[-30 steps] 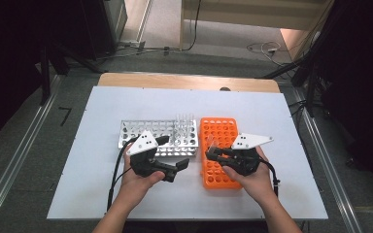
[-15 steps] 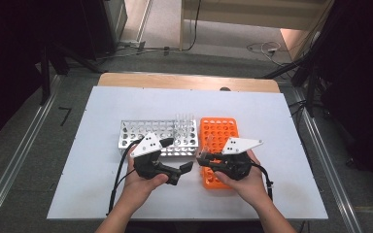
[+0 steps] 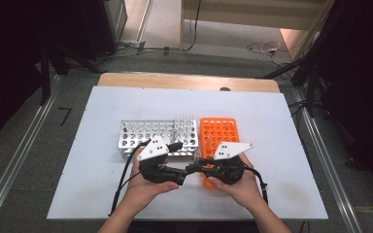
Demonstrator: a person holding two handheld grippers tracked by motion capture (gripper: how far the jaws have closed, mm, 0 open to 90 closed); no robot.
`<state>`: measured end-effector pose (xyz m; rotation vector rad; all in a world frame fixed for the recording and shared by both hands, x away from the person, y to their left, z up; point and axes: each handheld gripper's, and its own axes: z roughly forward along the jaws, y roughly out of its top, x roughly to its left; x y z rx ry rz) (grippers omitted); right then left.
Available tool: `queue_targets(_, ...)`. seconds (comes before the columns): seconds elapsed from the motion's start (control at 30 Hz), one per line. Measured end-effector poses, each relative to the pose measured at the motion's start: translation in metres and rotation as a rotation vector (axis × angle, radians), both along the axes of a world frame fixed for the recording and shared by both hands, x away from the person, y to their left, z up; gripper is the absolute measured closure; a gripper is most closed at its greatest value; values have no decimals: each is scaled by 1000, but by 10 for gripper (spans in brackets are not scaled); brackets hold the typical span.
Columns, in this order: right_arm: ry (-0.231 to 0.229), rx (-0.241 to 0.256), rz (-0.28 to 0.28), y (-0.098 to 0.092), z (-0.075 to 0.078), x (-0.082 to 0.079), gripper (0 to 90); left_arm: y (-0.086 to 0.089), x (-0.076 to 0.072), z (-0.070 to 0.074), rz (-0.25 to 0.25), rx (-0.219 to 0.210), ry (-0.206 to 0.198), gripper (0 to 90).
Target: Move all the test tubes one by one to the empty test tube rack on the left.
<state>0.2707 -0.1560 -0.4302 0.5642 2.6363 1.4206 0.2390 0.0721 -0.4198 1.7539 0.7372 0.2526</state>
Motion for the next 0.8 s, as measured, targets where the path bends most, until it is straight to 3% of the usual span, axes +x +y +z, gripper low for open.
queue_targets(0.2,2,-11,16,5,-2,-3,743,0,0,0,-7,-4,11,370)
queue_targets(0.4,13,-17,27,9,-3,-5,743,-3,-2,-1,-29,7,-10,525)
queue_targets(0.8,17,-19,40,12,-4,-6,743,-6,-4,-1,-58,16,-30,683)
